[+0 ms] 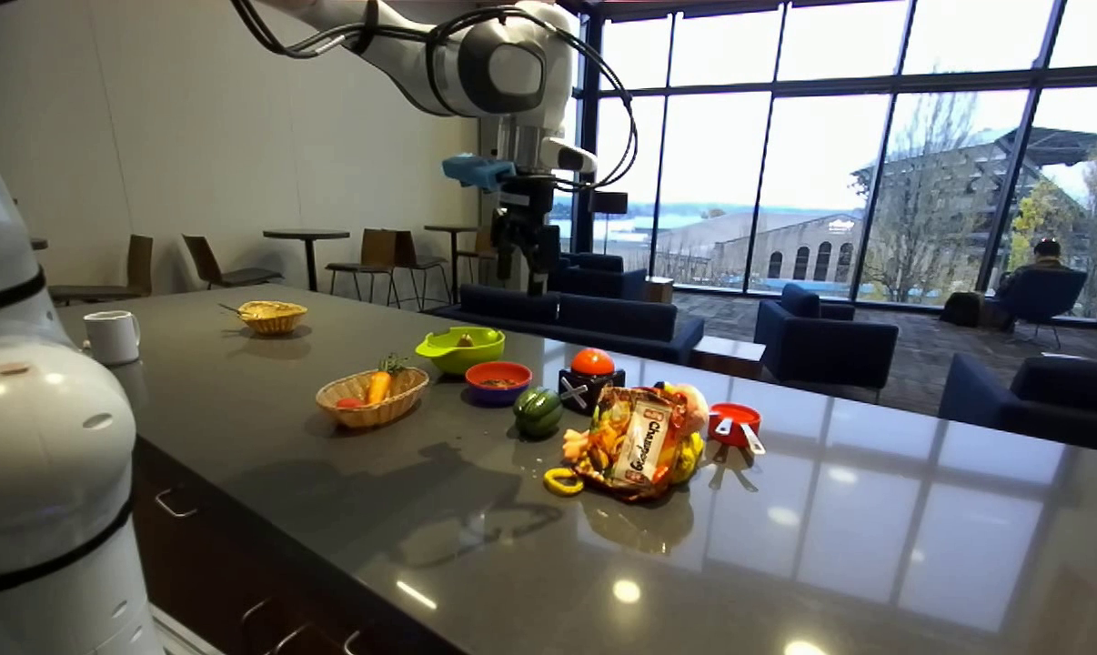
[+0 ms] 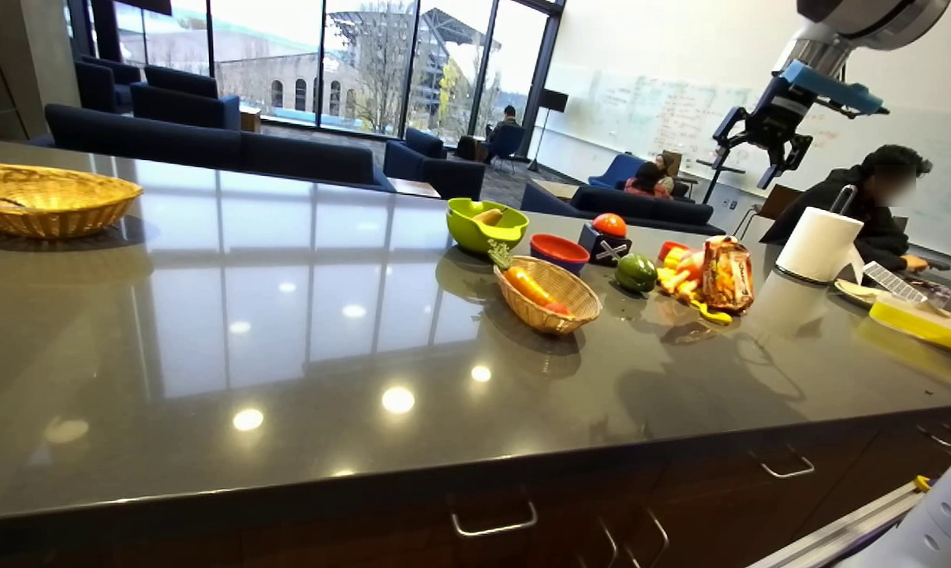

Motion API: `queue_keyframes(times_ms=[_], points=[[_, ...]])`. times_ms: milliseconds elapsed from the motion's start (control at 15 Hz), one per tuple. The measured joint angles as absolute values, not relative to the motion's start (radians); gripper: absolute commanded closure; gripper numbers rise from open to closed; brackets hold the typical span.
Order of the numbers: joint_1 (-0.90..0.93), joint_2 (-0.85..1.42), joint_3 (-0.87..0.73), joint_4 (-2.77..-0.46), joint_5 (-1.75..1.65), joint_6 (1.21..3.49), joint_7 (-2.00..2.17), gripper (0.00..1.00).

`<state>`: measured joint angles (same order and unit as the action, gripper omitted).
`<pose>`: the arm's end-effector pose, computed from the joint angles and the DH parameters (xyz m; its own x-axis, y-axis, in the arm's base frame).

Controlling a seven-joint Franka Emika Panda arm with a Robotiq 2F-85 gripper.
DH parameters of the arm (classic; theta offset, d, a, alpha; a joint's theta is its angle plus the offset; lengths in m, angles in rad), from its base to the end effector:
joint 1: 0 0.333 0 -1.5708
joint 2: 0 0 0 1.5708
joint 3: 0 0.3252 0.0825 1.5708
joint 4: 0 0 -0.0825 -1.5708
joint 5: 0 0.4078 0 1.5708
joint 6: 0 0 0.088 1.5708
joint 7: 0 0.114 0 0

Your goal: Move the brown packet to the left, then move it backwards

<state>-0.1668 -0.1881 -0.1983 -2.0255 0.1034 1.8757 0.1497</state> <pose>0.4948 -0.1858 0.5282 0.8565 -0.5160 0.0113 -0.5096 -0.8490 -0.1393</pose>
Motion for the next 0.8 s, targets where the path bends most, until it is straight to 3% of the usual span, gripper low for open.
queue_keyframes(times_ms=[800], points=[[-0.173,-0.053,-0.18,-2.055,0.024,2.137,0.323,0.0]])
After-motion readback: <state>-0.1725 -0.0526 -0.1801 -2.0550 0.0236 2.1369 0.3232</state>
